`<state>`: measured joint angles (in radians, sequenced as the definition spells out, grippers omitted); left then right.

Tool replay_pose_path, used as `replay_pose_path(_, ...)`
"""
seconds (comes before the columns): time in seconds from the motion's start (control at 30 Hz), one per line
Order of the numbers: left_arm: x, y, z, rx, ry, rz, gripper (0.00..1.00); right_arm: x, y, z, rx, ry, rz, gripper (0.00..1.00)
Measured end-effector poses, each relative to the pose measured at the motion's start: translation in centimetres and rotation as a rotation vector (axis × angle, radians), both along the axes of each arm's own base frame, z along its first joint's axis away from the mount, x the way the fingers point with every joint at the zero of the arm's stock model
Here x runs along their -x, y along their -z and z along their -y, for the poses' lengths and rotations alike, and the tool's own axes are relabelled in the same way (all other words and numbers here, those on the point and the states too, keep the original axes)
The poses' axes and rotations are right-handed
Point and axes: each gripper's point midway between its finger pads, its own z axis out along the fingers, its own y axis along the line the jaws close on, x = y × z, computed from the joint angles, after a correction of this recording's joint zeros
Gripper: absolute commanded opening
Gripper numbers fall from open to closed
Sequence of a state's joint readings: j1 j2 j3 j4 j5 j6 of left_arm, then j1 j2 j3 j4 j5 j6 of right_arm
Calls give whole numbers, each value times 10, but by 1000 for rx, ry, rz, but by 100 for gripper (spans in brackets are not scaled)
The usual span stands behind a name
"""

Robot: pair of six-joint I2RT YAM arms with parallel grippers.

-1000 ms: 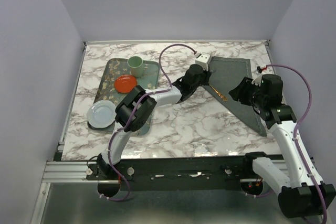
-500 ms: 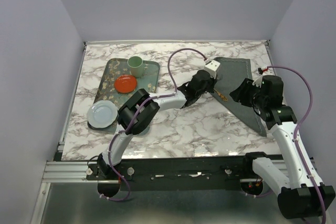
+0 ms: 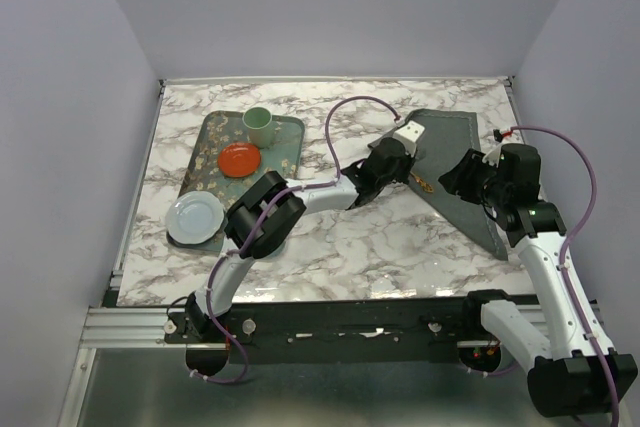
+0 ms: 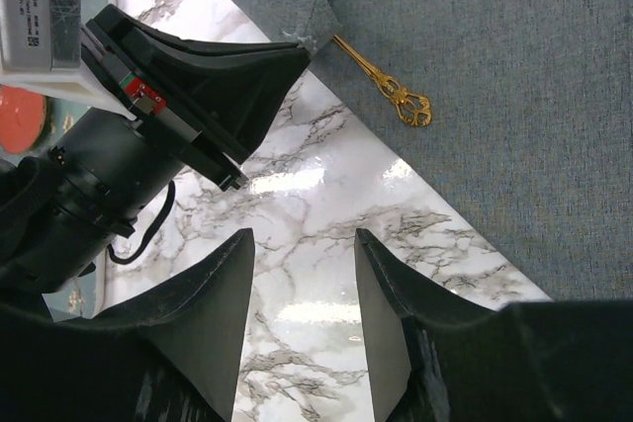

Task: Fold the napkin, place the utensils inside, and roll it up
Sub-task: Fold the napkin

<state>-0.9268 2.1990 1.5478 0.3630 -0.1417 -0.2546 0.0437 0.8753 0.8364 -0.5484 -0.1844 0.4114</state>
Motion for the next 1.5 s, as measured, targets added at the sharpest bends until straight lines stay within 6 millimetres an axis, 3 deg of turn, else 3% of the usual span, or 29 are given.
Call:
replay_pose_path(0.43,23,-8,23,57,53,-63,15,2,7,2,0,8,-17,53)
replay_pose_path(0.97,37,32,25,30,63,-208,17,1,7,5,0,18,-18,54)
replay_pose_path(1.07,38,34,25,32,61,-219,44,1,8,5,0,19,-20,54)
replay_pose_path(1.1,39,34,26,35,60,-222,63,1,9,6,0,19,-22,54)
replay_pose_path(1.17,43,32,30,45,88,-236,84,1,12,6,-3,21,-32,54)
replay_pose_path(1.23,49,25,41,62,145,-258,99,2,18,6,-15,26,-53,55)
replay_pose_path(1.37,60,13,44,92,203,-307,96,2,34,11,-59,52,-122,62)
replay_pose_path(1.47,60,7,26,97,182,-371,80,-1,49,23,-138,101,-168,64)
replay_pose_path(1.5,59,1,20,104,172,-386,77,-1,59,23,-181,105,-197,71)
